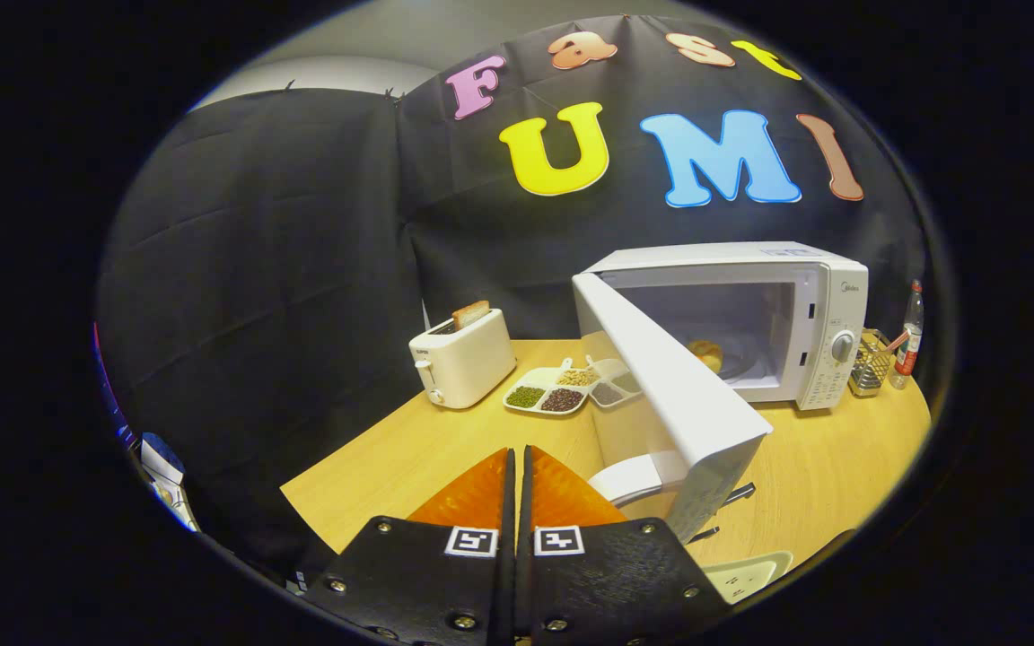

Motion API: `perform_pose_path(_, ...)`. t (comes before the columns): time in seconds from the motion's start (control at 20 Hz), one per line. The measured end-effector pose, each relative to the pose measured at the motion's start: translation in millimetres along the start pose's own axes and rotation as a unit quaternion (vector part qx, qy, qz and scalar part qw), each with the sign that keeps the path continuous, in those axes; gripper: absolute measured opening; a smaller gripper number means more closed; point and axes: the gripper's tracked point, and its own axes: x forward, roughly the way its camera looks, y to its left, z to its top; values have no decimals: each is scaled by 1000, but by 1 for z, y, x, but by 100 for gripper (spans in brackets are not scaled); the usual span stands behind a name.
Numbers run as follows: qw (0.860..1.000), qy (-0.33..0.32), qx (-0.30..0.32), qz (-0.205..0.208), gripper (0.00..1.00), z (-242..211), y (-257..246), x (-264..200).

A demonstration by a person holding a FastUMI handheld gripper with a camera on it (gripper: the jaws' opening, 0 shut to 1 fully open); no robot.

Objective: Open the microwave, put the food inside, and close the microwave door.

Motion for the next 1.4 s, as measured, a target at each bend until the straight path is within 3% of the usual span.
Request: perform_pose_path(1.4, 992, -11, 26, -123, 1, 54, -195, 64)
